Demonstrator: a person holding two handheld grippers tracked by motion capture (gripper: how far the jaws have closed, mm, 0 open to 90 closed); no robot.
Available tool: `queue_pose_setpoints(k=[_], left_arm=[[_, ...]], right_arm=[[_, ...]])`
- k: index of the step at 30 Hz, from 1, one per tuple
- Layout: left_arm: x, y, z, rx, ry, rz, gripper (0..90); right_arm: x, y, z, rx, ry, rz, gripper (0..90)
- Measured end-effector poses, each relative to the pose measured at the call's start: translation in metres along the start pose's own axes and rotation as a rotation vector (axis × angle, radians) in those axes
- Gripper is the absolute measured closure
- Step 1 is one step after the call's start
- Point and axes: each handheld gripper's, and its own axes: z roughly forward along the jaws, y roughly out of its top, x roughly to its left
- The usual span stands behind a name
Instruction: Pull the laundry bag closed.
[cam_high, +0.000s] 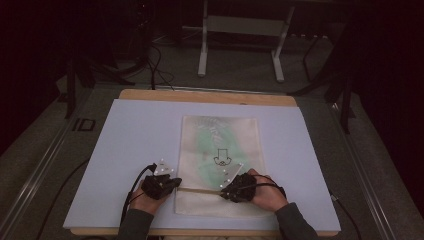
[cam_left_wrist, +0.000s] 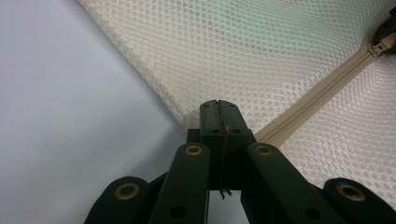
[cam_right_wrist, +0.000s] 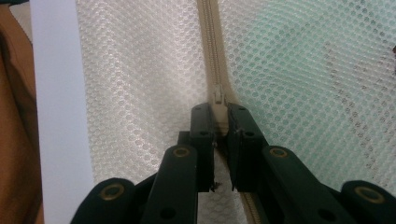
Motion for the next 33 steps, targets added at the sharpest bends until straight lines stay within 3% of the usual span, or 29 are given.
queue_pose_setpoints(k=[17, 33], left_arm=[[0.000, 0.000, 0.000, 0.000, 0.001, 0.000, 89.6], [0.000, 0.000, 0.000, 0.001, 0.003, 0.001, 89.5]], right_arm=[[0.001, -0.005, -0.005, 0.004, -0.012, 0.001, 82.3], [0.000, -0.021, -0.015, -0.009, -0.024, 0.027, 82.3]])
